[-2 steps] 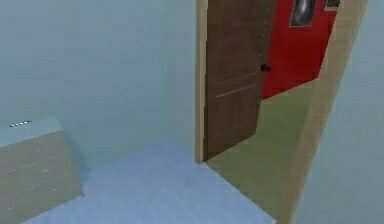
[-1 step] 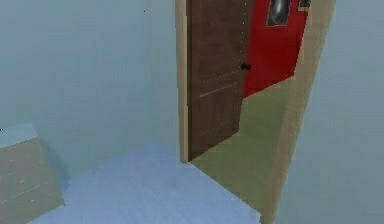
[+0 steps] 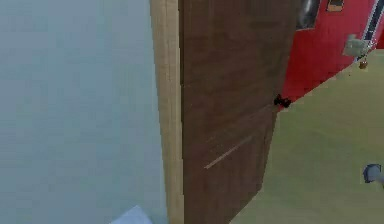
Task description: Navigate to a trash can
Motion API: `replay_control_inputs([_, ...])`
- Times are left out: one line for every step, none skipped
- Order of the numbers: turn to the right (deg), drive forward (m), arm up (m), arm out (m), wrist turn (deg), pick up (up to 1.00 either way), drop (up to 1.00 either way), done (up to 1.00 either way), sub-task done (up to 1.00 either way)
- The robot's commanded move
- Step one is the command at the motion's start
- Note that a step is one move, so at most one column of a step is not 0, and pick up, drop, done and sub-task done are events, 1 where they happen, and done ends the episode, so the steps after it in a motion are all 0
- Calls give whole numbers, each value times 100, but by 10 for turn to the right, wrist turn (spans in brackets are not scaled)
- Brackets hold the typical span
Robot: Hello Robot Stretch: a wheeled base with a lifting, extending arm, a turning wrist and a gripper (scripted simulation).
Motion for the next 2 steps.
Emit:
replay_control_inputs([300, 0, 0, 0, 0, 0, 0, 0, 0])
replay_control_inputs([0, 5, 0, 0, 0, 0, 0, 0, 0])
